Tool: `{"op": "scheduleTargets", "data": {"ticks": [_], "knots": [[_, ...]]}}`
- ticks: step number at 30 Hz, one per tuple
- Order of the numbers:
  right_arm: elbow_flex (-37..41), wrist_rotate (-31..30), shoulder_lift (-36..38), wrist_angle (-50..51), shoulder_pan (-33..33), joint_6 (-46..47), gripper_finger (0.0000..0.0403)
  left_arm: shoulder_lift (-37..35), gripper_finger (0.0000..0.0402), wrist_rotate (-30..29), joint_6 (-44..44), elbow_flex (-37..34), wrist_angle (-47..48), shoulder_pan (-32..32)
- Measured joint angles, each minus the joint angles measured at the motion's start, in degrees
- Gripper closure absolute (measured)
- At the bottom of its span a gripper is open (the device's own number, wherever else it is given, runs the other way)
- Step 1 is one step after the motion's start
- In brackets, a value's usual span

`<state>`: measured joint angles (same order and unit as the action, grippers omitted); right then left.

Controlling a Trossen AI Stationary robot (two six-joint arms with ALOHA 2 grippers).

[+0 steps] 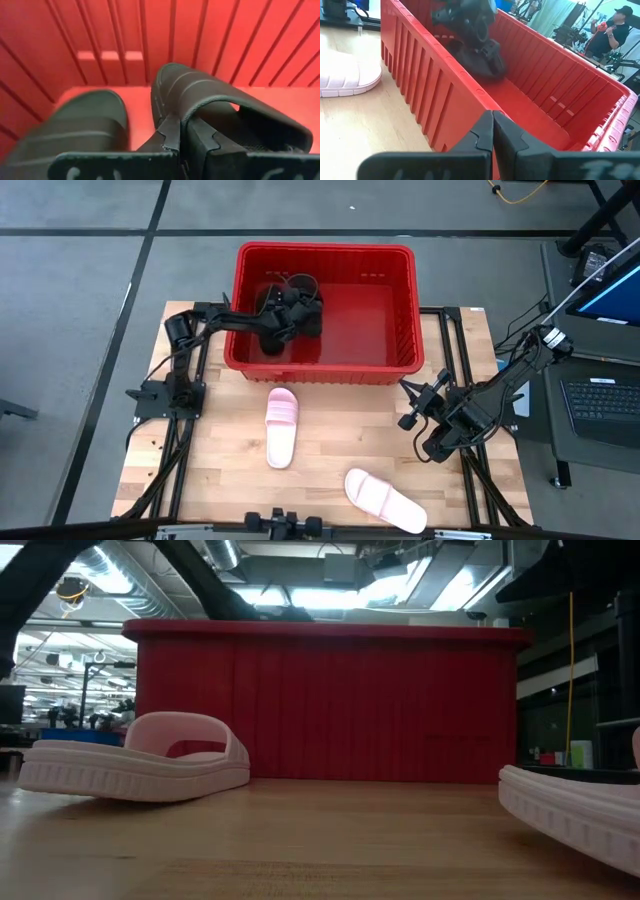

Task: Pick and place slides into bin
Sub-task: Put the black slipper into the red bin

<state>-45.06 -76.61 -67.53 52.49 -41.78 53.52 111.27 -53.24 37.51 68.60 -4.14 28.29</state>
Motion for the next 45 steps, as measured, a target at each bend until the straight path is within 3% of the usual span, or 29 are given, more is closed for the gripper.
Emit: {"op": "scheduleTargets", "data": {"ticks": [7,35,45], "knots": [[0.0,0.19,0.0,0.02,0.0,-0.11,0.0393,3.45,0.0398,0.09,0.92,-0.02,-3.09,0.16],[0.0,0.21,0.0,0.09,0.0,-1.29,0.0393,3.01,0.0396,-1.02,-5.41,-0.02,-3.37,0.54],[0.0,0.28,0.0,0.09,-0.01,-1.29,0.0393,3.01,0.0334,0.32,-5.29,-0.02,-3.36,0.55]]}}
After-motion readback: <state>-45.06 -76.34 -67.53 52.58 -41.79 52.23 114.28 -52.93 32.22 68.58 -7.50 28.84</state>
